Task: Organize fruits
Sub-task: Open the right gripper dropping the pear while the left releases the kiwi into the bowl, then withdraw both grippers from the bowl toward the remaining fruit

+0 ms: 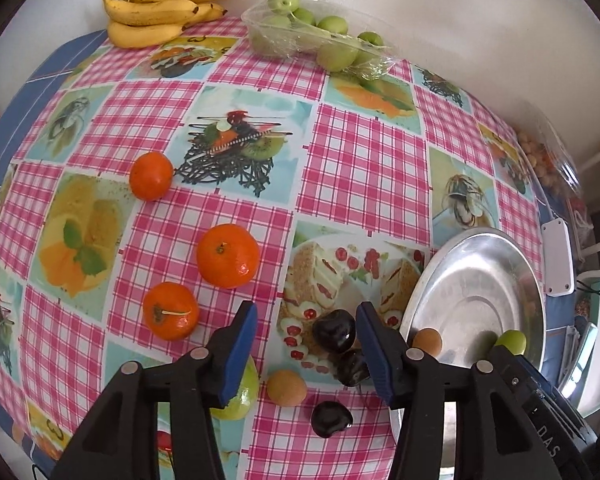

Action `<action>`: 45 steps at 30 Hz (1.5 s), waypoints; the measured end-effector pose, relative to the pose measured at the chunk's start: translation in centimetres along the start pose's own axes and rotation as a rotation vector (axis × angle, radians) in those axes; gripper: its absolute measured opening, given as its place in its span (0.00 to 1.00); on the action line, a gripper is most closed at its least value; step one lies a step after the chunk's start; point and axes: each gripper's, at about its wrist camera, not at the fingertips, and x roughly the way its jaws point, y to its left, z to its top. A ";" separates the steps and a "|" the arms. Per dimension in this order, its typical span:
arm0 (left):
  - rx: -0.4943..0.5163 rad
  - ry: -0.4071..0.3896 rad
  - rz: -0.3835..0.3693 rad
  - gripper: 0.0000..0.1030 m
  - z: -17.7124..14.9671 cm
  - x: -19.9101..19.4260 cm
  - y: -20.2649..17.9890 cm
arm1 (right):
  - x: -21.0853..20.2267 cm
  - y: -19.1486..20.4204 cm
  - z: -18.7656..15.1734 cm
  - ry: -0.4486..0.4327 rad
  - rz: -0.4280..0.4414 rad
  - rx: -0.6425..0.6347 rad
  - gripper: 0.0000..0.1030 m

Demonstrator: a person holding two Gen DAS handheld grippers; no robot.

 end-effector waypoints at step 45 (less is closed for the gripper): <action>0.077 -0.122 0.168 1.00 -0.6 -1.7 1.7 | 0.1 0.4 -1.0 -0.022 0.010 -0.032 0.95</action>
